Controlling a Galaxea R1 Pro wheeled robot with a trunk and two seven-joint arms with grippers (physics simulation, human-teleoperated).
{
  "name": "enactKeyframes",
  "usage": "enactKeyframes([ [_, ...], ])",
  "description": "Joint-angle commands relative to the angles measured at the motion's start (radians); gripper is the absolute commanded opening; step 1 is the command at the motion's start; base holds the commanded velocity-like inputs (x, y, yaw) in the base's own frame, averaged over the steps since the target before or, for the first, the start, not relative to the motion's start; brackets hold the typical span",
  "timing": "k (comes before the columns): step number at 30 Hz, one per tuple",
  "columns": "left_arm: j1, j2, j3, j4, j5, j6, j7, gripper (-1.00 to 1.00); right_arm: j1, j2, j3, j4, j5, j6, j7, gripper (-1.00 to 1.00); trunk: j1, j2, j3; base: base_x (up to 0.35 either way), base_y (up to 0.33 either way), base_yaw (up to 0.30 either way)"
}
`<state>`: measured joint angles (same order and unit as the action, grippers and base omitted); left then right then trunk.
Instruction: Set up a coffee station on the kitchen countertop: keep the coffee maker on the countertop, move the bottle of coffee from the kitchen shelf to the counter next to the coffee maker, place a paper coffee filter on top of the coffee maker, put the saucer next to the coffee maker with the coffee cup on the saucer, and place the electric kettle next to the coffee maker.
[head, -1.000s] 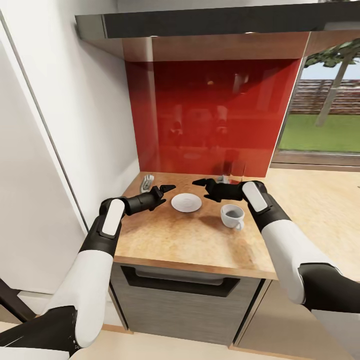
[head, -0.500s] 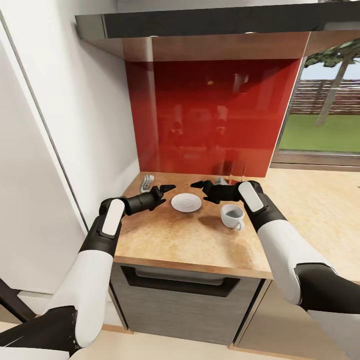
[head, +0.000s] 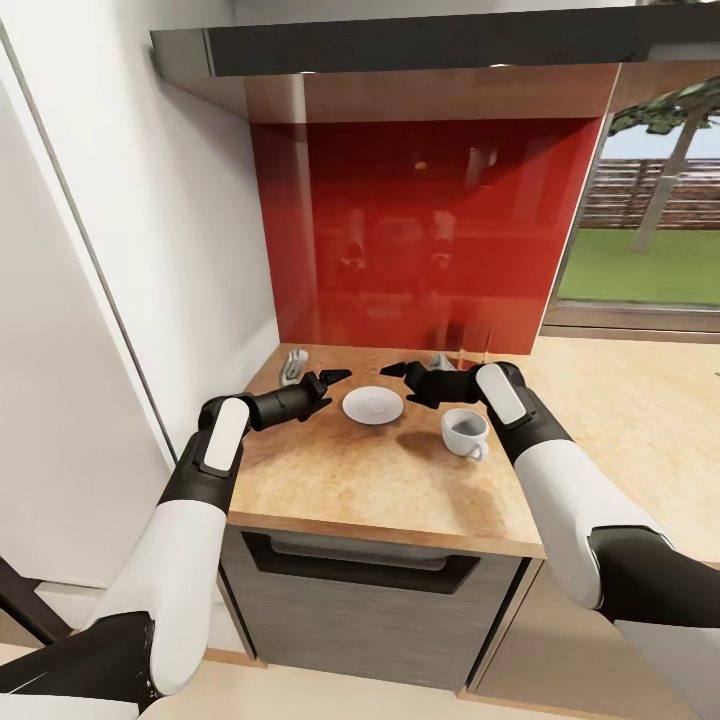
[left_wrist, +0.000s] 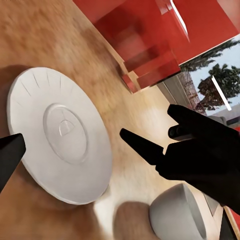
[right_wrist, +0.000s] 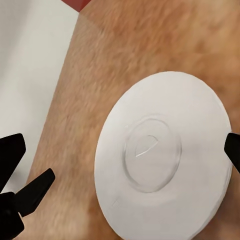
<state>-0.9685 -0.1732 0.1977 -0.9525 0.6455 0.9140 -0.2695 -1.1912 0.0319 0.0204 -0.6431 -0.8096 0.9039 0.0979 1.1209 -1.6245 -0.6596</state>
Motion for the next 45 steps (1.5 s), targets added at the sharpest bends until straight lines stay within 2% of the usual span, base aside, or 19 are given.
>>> enactKeyframes([
  [1,-0.001,-0.001,0.005,0.000,-0.006,0.006,-0.007,1.00,-0.001,0.000,0.000,0.002,0.010,0.002,0.009,1.00,0.000,-0.001,-0.001,0.000,0.000,0.000],
  [7,-0.001,-0.001,0.005,0.000,-0.006,0.006,-0.007,1.00,-0.001,0.009,0.001,0.014,0.012,-0.016,0.000,1.00,0.000,-0.001,-0.001,0.000,0.000,0.000],
  [16,-0.001,-0.001,0.005,0.001,-0.006,0.006,-0.007,1.00,-0.001,0.025,0.001,0.017,0.010,-0.027,-0.086,1.00,0.000,-0.001,-0.001,0.000,0.000,0.000],
  [45,-0.001,-0.001,0.005,0.000,-0.006,0.007,-0.007,1.00,-0.001,0.028,0.000,0.020,0.009,-0.025,-0.093,1.00,0.000,-0.001,-0.001,0.000,0.000,0.000],
])
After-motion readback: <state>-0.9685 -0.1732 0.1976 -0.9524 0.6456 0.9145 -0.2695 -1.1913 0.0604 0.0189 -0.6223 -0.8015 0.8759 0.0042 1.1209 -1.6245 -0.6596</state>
